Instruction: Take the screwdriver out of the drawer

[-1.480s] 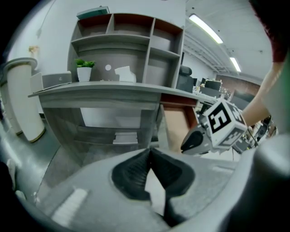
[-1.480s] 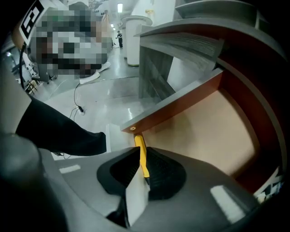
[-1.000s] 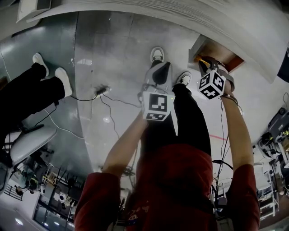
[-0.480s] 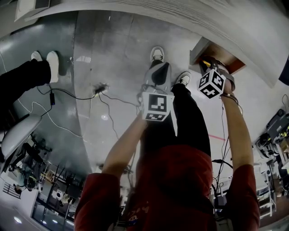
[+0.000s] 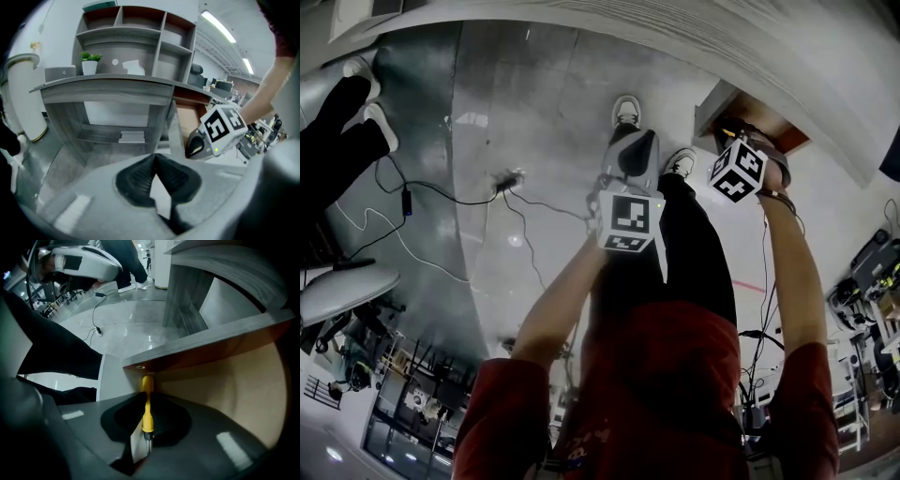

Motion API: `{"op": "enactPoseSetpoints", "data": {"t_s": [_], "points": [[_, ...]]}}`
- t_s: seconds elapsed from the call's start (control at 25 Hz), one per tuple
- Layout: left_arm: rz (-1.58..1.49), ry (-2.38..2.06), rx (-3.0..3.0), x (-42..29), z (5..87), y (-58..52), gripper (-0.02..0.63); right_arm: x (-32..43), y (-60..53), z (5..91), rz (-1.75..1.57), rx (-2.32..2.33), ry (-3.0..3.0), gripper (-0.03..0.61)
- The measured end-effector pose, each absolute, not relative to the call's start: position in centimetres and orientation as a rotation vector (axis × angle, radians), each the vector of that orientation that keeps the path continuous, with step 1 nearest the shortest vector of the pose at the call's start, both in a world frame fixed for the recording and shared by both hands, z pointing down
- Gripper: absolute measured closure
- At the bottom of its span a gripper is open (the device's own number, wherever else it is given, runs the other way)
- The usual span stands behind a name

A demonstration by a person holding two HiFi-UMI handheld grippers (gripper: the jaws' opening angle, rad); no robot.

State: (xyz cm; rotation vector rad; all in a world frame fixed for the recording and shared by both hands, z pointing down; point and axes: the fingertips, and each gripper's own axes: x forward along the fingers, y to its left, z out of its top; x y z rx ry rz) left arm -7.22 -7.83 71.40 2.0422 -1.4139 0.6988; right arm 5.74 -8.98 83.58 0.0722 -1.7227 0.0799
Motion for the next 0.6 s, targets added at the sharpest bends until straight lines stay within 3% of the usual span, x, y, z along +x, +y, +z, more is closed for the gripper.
{"op": "enactPoseSetpoints", "data": {"t_s": [0.6], "points": [[0.709, -1.420, 2.055, -7.1, 70.5, -8.1, 0.612, 5.6, -9.0, 82.0, 0.075, 0.092, -1.745, 0.557]]}}
